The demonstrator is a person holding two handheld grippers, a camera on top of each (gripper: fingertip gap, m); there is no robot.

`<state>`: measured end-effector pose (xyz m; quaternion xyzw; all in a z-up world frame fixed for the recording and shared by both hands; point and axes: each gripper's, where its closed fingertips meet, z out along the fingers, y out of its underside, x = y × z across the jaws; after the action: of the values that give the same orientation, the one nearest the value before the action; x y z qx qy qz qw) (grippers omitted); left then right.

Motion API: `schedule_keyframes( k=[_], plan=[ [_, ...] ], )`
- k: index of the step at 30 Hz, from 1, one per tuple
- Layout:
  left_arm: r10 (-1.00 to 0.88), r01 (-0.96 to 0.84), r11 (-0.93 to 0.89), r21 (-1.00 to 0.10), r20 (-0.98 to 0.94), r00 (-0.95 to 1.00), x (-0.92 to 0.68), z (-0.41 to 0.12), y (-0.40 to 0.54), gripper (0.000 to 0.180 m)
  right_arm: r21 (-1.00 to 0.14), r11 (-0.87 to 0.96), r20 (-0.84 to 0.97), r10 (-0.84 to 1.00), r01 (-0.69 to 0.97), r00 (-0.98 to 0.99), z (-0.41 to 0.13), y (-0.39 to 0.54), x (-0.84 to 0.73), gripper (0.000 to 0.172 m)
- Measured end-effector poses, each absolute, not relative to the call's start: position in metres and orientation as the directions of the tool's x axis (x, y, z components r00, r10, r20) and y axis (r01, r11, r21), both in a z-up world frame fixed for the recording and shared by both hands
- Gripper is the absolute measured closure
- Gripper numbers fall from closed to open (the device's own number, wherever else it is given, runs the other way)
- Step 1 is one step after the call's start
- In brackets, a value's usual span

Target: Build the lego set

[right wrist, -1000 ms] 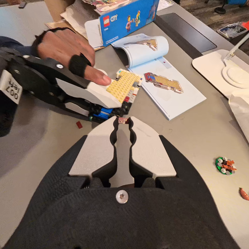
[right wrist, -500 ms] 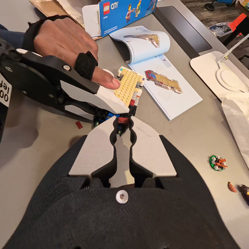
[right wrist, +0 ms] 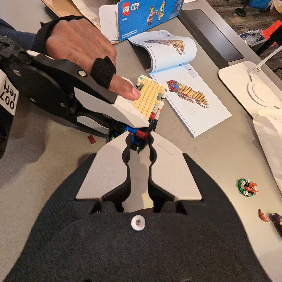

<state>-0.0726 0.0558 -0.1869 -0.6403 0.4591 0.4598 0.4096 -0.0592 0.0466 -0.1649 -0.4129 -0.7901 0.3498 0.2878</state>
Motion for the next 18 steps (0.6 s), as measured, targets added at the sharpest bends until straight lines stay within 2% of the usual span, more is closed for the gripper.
schedule_keyframes(
  k=[5, 9, 16, 18],
  plan=[
    [-0.21, -0.965, -0.242, -0.104, -0.965, 0.157, -0.073, -0.186, 0.055, 0.152, -0.794, 0.468, 0.224, 0.818, 0.387, -0.529, -0.161, 0.045, -0.058, 0.148],
    [-0.212, -0.965, -0.24, -0.101, -0.965, 0.153, -0.073, -0.187, 0.055, 0.152, -0.778, 0.567, 0.342, 0.744, 0.272, -0.574, -0.157, 0.047, -0.056, 0.142],
    [-0.219, -0.968, -0.23, -0.095, -0.965, 0.147, -0.071, -0.187, 0.054, 0.152, -0.633, 0.774, 0.595, 0.501, 0.018, -0.629, -0.163, 0.048, -0.044, 0.126],
    [-0.22, -0.969, -0.226, -0.096, -0.964, 0.147, -0.07, -0.187, 0.054, 0.152, -0.596, 0.802, 0.639, 0.453, -0.027, -0.622, -0.165, 0.047, -0.044, 0.126]
  ],
)
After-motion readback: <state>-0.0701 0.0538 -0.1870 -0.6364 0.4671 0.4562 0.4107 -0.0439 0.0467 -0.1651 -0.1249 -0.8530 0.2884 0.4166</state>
